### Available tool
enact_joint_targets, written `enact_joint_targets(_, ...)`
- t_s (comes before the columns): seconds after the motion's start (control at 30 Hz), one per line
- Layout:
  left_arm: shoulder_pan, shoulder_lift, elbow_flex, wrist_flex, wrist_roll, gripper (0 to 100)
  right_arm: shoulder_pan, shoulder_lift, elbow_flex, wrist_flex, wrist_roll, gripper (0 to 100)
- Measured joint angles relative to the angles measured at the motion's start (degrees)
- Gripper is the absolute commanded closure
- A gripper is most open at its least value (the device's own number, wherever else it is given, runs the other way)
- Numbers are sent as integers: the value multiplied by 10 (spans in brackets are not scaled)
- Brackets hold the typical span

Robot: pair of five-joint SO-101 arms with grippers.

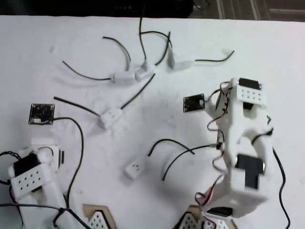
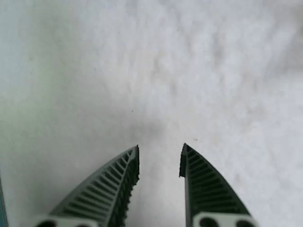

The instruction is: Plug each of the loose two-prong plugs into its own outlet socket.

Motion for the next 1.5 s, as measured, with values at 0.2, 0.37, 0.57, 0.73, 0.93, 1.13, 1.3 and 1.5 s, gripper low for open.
enact_joint_targets(0.2,0,0,0,0,0,845,-11,-171,109,-77,-173,981)
enact_joint_targets(0.37,0,0,0,0,0,845,-11,-300,148,-120,-347,981)
enact_joint_targets(0.57,0,0,0,0,0,845,-12,-405,163,-142,-493,981)
enact_joint_targets(0.73,0,0,0,0,0,845,-30,-401,248,-229,-529,981)
enact_joint_targets(0.93,0,0,0,0,0,845,-69,-307,317,-305,-520,981)
enact_joint_targets(1.13,0,0,0,0,0,845,-88,-183,317,-310,-485,981)
enact_joint_targets(1.3,0,0,0,0,0,845,-89,-100,294,-311,-448,981)
enact_joint_targets(1.5,0,0,0,0,0,845,-93,-40,251,-300,-427,981)
